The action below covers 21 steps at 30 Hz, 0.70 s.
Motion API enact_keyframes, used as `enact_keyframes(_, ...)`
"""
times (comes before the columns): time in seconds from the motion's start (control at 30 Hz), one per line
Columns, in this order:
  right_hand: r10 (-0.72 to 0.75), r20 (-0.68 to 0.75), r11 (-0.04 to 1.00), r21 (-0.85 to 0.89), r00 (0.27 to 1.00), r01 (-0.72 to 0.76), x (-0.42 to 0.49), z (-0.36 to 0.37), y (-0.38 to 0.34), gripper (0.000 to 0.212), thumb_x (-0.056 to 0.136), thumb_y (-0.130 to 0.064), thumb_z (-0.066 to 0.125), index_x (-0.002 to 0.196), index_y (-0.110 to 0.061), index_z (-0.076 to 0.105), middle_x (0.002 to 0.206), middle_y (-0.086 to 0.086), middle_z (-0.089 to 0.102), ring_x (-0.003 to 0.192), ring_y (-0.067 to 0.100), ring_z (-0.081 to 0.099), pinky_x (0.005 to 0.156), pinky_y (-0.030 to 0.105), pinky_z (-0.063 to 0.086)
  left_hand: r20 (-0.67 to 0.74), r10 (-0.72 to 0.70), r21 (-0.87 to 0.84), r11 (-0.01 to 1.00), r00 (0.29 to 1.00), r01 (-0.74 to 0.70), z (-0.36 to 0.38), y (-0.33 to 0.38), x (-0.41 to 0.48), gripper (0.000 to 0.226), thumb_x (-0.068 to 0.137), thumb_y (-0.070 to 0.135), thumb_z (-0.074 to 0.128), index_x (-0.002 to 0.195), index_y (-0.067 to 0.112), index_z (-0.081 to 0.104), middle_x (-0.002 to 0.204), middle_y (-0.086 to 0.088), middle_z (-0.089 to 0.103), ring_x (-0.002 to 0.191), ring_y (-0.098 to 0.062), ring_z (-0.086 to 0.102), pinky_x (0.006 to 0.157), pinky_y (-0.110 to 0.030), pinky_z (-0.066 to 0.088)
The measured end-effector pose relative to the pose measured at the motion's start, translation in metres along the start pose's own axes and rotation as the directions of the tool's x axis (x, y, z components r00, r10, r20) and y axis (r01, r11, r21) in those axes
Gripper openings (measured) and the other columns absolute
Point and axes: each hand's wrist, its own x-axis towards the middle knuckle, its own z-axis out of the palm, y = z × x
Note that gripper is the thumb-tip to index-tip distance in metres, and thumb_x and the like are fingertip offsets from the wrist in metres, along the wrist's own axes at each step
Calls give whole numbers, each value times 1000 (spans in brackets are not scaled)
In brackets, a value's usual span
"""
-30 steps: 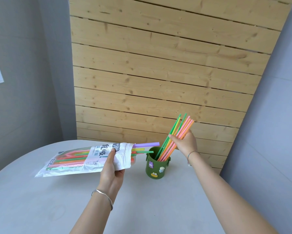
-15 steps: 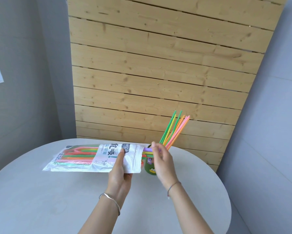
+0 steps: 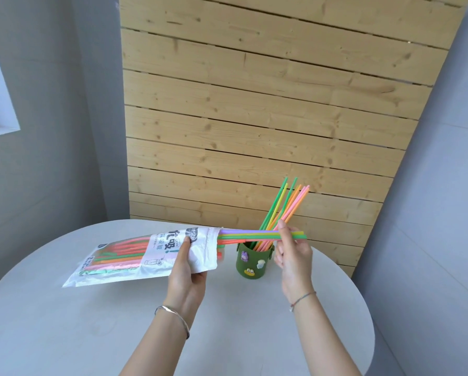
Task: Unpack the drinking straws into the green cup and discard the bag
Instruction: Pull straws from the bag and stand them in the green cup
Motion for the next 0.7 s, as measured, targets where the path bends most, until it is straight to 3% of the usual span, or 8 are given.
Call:
enact_keyframes(0.07, 51, 70, 996, -72, 996, -46, -6, 9, 11, 15, 88, -21, 62, 76, -13, 57, 45, -1, 31, 33, 7, 24, 33, 16, 20, -1, -21, 47, 999, 1000, 21, 1, -9, -4, 45, 89, 20, 65, 131, 8, 56, 125, -8, 67, 114, -19, 64, 89, -35, 56)
enact_keyframes(0.17, 84, 128, 980, -193, 988, -58, -12, 20, 22, 22, 91, -22, 58, 83, -2, 62, 46, 4, 39, 32, 8, 31, 34, 16, 25, -15, -24, 96, 995, 1000, 25, 4, -22, -12, 43, 90, 20, 63, 132, 9, 55, 124, -7, 67, 114, -18, 64, 80, -30, 58)
enact_keyframes(0.27, 40, 31, 994, -104, 999, -36, -5, 14, 14, 30, 93, -20, 53, 68, -6, 61, 40, -4, 39, 32, 5, 31, 34, 14, 25, -33, -49, 57, 997, 998, 50, 3, -18, -12, 44, 91, 20, 62, 133, 8, 54, 125, -9, 67, 110, -18, 66, 74, -29, 60)
enact_keyframes(0.37, -1, -94, 1000, 4, 996, 2, 5, 1, 0, 36, 93, -23, 52, 59, -11, 56, 37, -12, 35, 35, 4, 28, 36, 13, 22, -38, -22, 12, 1000, 999, 22, 3, -6, -8, 39, 92, 18, 60, 129, 6, 54, 118, -10, 68, 79, -13, 73, 56, -26, 60)
enact_keyframes(0.47, -8, -42, 1000, -11, 999, 7, 5, -2, -1, 34, 93, -25, 53, 64, -9, 56, 36, -12, 34, 33, 5, 25, 35, 14, 20, -38, -19, 29, 999, 999, 20, 6, -4, -10, 31, 93, 15, 60, 123, 9, 57, 103, -4, 69, 63, -9, 72, 48, -23, 56)
enact_keyframes(0.6, 30, 134, 977, -212, 991, -1, -3, 10, 9, 28, 91, -24, 56, 67, -10, 59, 37, -10, 42, 32, 6, 33, 35, 14, 26, -52, -47, 111, 992, 998, 53, 10, -14, -17, 34, 91, 16, 61, 124, 8, 57, 112, -7, 69, 89, -14, 66, 79, -29, 57)
enact_keyframes(0.63, 37, 141, 973, -231, 989, -4, -2, 12, 10, 28, 91, -24, 56, 66, -11, 59, 37, -10, 43, 31, 6, 34, 35, 14, 27, -54, -54, 117, 991, 997, 60, 11, -15, -18, 33, 92, 15, 61, 123, 7, 58, 111, -7, 69, 89, -15, 66, 81, -29, 56)
enact_keyframes(0.7, 27, 134, 973, -229, 991, 4, 2, 12, 5, 30, 92, -23, 55, 65, -11, 58, 37, -10, 43, 31, 5, 34, 35, 15, 27, -52, -58, 114, 991, 997, 64, 11, -13, -17, 27, 92, 15, 60, 119, 9, 58, 101, -5, 69, 80, -12, 67, 67, -25, 58)
